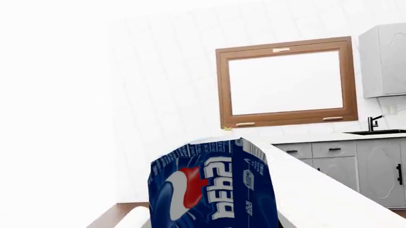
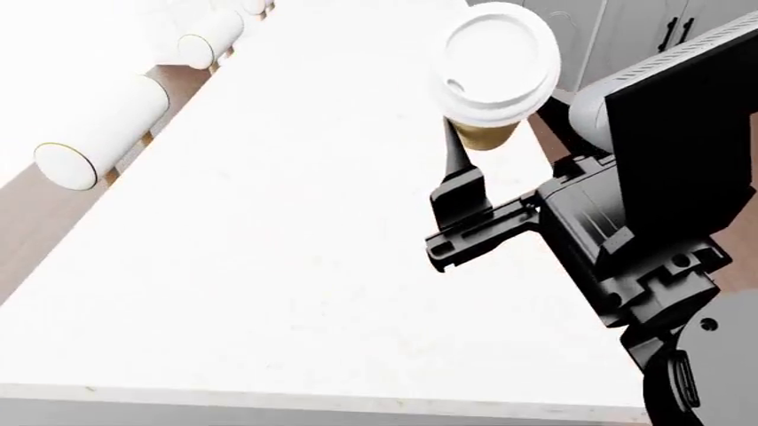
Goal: Move the drinks to the dining counter.
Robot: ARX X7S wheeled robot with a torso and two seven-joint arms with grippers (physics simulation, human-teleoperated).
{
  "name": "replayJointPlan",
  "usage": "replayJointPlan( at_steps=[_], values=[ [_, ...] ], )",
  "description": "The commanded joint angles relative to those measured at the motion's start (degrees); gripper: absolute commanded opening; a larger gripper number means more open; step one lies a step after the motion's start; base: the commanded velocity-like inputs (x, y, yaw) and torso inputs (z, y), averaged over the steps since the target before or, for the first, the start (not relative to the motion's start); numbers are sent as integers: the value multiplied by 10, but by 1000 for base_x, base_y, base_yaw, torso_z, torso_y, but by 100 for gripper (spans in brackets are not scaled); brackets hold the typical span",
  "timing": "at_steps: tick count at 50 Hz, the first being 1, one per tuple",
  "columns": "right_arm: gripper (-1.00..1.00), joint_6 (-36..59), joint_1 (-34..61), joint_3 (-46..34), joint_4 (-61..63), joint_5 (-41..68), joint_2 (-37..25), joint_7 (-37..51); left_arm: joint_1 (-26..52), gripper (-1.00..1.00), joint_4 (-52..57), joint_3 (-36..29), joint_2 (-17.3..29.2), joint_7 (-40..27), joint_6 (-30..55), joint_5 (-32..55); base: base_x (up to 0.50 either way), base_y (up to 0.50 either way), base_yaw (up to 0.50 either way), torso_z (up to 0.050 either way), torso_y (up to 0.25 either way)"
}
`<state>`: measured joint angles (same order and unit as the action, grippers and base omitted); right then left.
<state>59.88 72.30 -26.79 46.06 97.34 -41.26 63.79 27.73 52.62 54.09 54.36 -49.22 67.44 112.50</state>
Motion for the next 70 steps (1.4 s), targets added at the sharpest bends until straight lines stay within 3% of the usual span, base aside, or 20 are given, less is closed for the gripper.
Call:
replayJointPlan(
  at_steps=[1, 6, 8, 12, 16, 20, 25, 26, 32, 42, 52, 70],
  values=[
    [-100, -6, 2, 8, -9, -9, 1, -6, 12, -100, 1, -25, -2, -3, -11, -8, 0, 0, 0, 0, 0],
    [-100, -15, -17, 14, -31, -45, 4, -34, 57, -100, -8, -109, 1, -5, -33, -38, 0, 0, 0, 0, 0],
    [-100, -33, -39, 23, -55, -64, 6, -54, 124, -100, -28, -220, -20, 2, -44, -78, 0, 0, 0, 0, 0],
    [-100, -35, -46, 19, -94, -69, 10, -64, 205, -100, -72, -351, -77, 27, -27, -155, 0, 0, 0, 0, 0],
    [-100, -42, -51, 18, -126, -84, 16, -78, 252, -100, -106, -425, -122, 53, -13, -220, 0, 0, 0, 0, 0],
    [-100, -26, -38, 7, -172, -78, 16, -34, 303, -100, -149, -493, -169, 82, -6, -279, 0, 0, 0, 0, 2],
    [-100, -31, -35, 9, -205, -84, 14, -67, 323, -100, -180, -550, -206, 116, -8, -341, 0, 0, 0, 2, 0],
    [-100, -37, -36, 4, -225, -114, 15, -105, 336, -100, -211, -597, -234, 148, -19, -394, 0, 0, 0, 0, 0],
    [-100, -44, -21, -10, -269, -152, 29, -165, 354, -100, -263, -652, -260, 190, -38, -458, 0, 0, 0, 0, 0],
    [-100, -50, -44, -18, -285, -157, 29, -185, 331, -100, -274, -694, -274, 213, -55, -492, 0, 0, 0, 0, 1],
    [-100, -56, -66, -33, -281, -166, 36, -208, 317, -100, -239, -785, -224, 216, -51, -594, 0, 0, 0, 0, 0],
    [-100, -63, -76, -41, -287, -171, 41, -226, 248, -100, -201, -790, -179, 214, -90, -621, 0, 0, 0, 0, 1]
  ],
)
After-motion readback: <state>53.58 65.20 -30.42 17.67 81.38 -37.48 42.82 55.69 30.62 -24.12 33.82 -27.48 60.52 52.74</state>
